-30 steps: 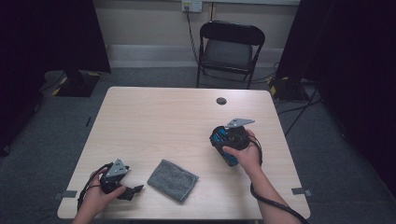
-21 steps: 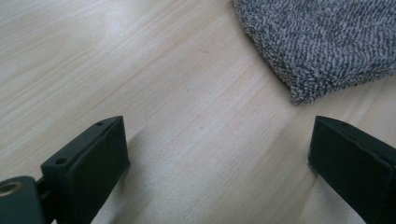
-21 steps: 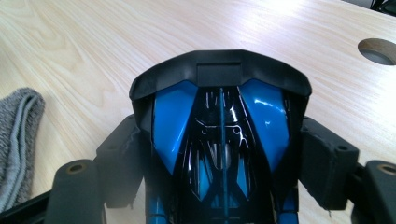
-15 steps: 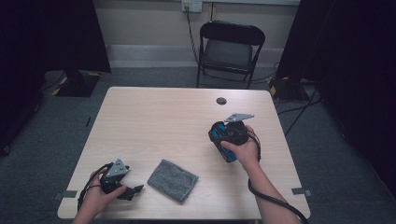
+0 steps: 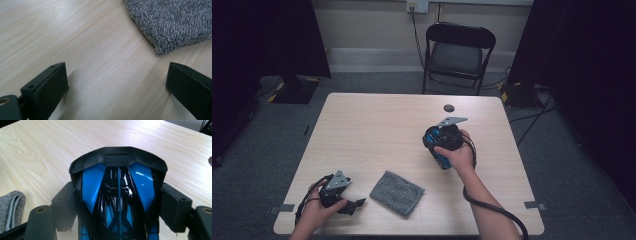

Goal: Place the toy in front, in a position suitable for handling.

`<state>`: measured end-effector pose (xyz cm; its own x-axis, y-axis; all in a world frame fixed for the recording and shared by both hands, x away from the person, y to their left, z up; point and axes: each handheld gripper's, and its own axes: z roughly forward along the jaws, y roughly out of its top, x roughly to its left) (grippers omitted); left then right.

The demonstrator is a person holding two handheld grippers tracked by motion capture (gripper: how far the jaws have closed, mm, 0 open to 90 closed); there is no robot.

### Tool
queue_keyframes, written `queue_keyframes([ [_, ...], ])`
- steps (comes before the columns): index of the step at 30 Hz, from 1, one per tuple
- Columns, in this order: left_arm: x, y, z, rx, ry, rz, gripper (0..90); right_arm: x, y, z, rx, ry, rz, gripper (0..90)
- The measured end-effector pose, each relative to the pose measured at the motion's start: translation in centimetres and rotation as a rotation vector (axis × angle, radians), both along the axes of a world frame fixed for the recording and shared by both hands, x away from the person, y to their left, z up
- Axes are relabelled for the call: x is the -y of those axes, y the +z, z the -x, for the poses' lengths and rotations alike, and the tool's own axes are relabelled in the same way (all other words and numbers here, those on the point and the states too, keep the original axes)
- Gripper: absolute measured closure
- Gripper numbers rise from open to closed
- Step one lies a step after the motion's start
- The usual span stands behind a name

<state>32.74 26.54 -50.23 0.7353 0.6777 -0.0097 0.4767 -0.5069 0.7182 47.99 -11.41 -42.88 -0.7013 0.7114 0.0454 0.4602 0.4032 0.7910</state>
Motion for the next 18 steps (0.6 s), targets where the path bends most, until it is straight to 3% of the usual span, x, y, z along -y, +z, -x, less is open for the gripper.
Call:
queue_keyframes([
  [6,0.0,0.0,0.0,0.0,-0.002,-0.002,3.0,-1.7,-0.8,-0.6,-0.022,0.007,0.038,25.0],
  [12,0.0,0.0,0.0,-0.004,-0.005,0.0,2.5,-3.1,-1.7,-1.1,-0.016,0.022,0.069,25.0],
  [18,0.1,0.0,-0.1,-0.003,-0.007,0.0,1.8,-3.9,-2.7,-1.5,-0.014,0.027,0.066,25.0],
])
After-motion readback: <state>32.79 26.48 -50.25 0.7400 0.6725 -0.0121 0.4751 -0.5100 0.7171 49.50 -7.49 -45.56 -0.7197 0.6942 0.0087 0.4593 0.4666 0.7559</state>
